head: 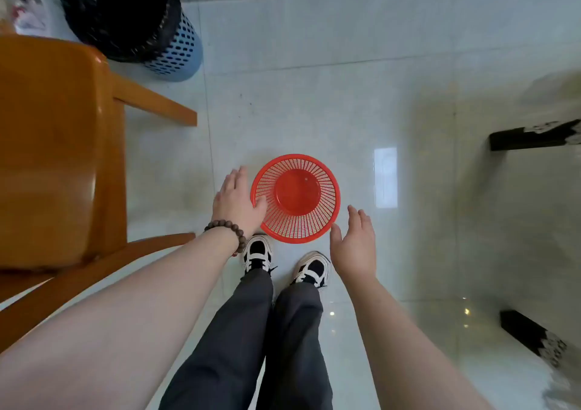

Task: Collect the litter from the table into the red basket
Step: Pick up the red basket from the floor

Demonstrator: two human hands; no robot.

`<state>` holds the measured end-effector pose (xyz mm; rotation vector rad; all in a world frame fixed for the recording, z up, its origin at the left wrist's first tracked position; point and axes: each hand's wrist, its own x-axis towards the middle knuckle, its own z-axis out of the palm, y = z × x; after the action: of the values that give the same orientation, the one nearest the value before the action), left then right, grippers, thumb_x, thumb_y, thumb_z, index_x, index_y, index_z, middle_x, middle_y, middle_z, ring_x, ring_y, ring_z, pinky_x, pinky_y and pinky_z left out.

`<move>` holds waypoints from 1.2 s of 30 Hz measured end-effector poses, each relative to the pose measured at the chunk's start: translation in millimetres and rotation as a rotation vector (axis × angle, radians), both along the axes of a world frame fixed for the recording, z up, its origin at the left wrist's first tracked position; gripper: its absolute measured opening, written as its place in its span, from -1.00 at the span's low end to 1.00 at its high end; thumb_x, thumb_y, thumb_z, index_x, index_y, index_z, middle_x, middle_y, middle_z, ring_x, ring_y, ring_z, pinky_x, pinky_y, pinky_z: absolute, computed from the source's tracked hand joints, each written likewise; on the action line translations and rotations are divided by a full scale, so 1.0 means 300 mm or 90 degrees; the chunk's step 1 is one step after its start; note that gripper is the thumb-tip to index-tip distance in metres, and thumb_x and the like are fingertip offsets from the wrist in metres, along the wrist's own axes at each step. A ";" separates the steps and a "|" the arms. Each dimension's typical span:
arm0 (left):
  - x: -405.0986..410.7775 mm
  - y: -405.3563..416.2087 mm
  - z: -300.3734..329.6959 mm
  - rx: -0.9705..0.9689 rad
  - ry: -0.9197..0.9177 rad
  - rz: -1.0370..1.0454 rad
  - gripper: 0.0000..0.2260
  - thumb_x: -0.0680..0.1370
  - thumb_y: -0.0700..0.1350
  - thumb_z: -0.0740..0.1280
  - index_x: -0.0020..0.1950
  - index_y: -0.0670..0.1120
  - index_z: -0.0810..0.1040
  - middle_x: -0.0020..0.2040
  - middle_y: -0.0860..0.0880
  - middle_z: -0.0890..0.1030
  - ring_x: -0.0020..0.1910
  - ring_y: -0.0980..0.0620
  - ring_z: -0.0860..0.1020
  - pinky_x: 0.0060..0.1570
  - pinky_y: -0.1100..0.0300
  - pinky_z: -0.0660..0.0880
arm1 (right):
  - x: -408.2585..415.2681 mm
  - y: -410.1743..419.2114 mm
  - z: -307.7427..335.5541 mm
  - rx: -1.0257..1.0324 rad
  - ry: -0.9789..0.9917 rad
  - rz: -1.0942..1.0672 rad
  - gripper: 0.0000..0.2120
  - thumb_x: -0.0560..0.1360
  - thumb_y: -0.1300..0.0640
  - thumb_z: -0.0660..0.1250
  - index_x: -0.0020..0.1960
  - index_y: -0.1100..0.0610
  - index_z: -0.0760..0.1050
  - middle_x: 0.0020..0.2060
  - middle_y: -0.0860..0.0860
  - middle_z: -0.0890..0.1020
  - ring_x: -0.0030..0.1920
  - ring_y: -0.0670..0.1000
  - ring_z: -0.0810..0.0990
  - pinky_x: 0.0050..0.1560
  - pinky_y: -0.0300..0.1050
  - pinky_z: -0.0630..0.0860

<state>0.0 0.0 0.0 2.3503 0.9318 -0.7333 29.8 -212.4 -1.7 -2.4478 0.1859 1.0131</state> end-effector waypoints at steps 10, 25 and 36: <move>-0.013 0.031 -0.377 -0.137 0.037 0.118 -0.49 0.55 -0.11 0.30 0.49 -0.05 0.27 0.21 -0.11 0.58 0.10 -0.09 0.59 -0.09 0.15 0.48 | 0.041 0.078 -0.422 0.045 0.117 -0.220 -0.41 0.55 0.06 0.24 0.50 0.03 0.09 0.40 0.05 0.38 0.35 0.16 0.42 0.28 0.23 0.43; 0.117 0.073 0.455 -0.002 -0.193 0.011 -0.59 0.54 -0.23 0.28 0.40 -0.08 0.47 0.20 -0.14 0.56 0.06 -0.19 0.59 -0.01 0.01 0.54 | 0.181 0.021 0.408 0.063 -0.034 -0.223 -0.61 0.46 0.27 0.21 0.27 0.04 0.38 0.03 0.06 0.60 -0.05 0.08 0.57 -0.06 0.00 0.56; 0.320 -0.021 1.188 -0.085 -0.401 -0.106 -0.61 0.50 -0.20 0.34 0.34 -0.07 0.54 0.13 -0.09 0.61 -0.03 -0.13 0.60 0.00 0.06 0.54 | 0.278 -0.148 1.187 0.055 -0.252 -0.279 -0.51 0.37 0.33 0.23 0.27 0.06 0.48 0.04 0.11 0.64 0.03 0.11 0.57 0.01 -0.16 0.41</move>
<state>96.0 -6.2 356.5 2.3286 0.4022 -0.0782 113.1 -256.8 354.5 -2.3253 0.5046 0.3361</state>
